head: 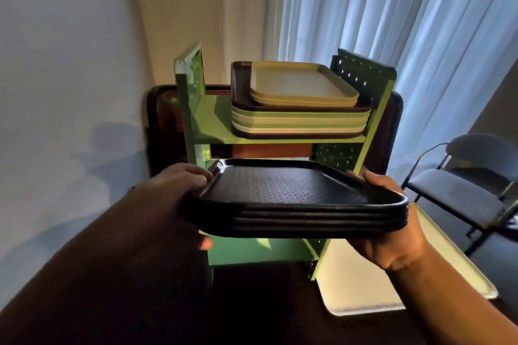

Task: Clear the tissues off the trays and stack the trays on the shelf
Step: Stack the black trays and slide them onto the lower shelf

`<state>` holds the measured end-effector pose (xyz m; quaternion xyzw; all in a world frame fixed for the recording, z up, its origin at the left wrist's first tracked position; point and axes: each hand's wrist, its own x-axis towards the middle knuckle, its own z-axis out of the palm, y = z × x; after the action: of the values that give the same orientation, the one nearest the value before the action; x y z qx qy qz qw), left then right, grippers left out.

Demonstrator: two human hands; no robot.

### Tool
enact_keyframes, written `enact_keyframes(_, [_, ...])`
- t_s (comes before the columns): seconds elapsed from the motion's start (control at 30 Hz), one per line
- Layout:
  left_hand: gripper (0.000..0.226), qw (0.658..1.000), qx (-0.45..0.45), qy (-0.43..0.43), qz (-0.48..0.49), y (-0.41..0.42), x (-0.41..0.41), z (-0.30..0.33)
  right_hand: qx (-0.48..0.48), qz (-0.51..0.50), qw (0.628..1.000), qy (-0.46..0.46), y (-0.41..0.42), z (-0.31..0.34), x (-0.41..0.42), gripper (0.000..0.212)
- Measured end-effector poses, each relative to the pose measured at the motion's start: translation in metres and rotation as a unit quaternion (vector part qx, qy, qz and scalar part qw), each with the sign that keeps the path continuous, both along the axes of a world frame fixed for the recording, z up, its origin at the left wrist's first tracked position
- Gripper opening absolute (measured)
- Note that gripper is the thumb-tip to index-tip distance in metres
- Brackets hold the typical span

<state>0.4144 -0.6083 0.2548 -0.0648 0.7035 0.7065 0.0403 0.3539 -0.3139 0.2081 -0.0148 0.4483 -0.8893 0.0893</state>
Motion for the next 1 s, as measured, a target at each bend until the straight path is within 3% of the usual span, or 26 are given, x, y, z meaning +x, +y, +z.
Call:
enact_keyframes(0.1, [0.019,0.999,-0.045,-0.016,0.019,-0.005,-0.008,-0.019,-0.01,-0.047,0.998,-0.033,-0.004,-0.009,-0.003,0.026])
enact_keyframes(0.27, [0.027,0.992,0.032,-0.021,0.117,0.008,-0.013,-0.042,-0.013,-0.061,0.997,-0.055,-0.012,-0.027,-0.008,0.031])
enact_keyframes(0.43, [0.032,0.977,-0.059,0.007,0.203,0.023,-0.019,-0.077,-0.04,-0.091,0.982,-0.161,-0.009,-0.058,-0.021,0.032])
enact_keyframes(0.57, [0.02,0.977,-0.046,-0.008,0.207,0.037,-0.023,-0.097,-0.067,-0.082,0.974,-0.201,-0.005,-0.08,-0.016,0.057])
enact_keyframes(0.77, [0.032,0.949,0.127,-0.099,0.273,0.043,-0.045,-0.124,0.023,0.01,0.977,-0.212,-0.007,-0.088,0.013,0.052])
enact_keyframes(0.87, [0.035,0.952,0.133,-0.089,0.262,0.056,-0.052,-0.124,0.132,0.062,0.965,-0.218,-0.011,-0.087,0.015,0.057])
enact_keyframes(1.0, [0.038,0.942,0.175,-0.098,0.27,0.061,-0.069,-0.118,0.172,0.053,0.964,-0.197,-0.008,-0.083,-0.005,0.056])
